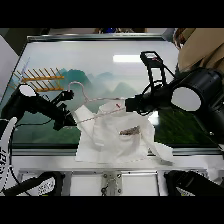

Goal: Fold the clothes and pants, and hang the long-sleeved shirts on hangers.

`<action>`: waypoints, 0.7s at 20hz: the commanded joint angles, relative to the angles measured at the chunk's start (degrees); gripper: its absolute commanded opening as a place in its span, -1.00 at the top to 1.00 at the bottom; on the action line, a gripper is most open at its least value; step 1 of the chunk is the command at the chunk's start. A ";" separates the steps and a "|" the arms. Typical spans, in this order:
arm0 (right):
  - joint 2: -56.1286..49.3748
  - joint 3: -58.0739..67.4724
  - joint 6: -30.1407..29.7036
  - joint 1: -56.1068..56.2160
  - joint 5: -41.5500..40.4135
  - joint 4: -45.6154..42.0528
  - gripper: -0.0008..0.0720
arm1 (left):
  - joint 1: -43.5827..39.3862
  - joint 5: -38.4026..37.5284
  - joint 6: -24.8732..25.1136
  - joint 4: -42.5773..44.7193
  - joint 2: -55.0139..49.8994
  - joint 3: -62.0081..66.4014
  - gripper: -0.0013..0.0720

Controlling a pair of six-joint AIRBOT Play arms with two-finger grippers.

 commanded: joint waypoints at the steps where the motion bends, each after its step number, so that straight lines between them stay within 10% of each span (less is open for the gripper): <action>1: -0.44 0.07 -0.24 0.11 -3.93 1.99 0.94 | -0.59 0.02 0.00 0.02 -0.02 -0.02 0.90; 14: -4.09 0.07 -8.44 2.64 -15.08 11.02 0.94 | -3.48 2.75 0.02 0.02 -0.02 -0.02 0.90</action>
